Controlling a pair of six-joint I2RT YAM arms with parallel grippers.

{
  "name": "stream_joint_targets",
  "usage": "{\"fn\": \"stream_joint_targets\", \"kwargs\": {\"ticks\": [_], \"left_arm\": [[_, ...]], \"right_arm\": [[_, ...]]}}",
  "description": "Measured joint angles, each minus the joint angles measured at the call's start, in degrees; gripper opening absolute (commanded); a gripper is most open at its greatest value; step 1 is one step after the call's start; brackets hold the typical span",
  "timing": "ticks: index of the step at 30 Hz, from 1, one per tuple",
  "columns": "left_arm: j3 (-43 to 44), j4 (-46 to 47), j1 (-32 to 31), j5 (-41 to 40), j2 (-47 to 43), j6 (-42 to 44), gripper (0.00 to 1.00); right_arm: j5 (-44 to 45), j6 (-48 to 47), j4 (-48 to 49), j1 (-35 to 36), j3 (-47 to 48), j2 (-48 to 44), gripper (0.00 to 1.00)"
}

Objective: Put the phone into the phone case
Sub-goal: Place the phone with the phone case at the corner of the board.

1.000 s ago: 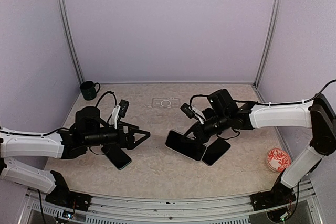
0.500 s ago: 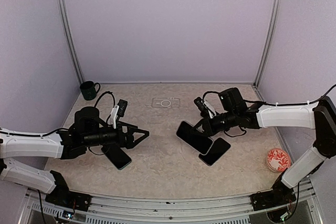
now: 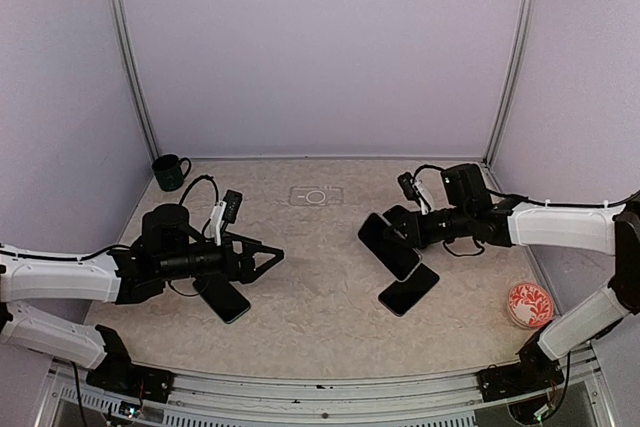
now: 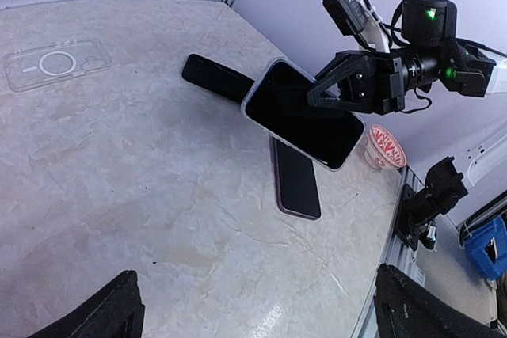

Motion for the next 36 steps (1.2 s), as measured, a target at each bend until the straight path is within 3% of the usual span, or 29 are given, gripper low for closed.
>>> {"fn": "stream_joint_targets", "kwargs": {"ticks": [36], "left_arm": [[-2.86,0.09,3.87,-2.99,-2.10,-3.45,0.99]], "right_arm": [[4.66,6.45,6.14,-2.40,-3.13,-2.89,0.00]]}}
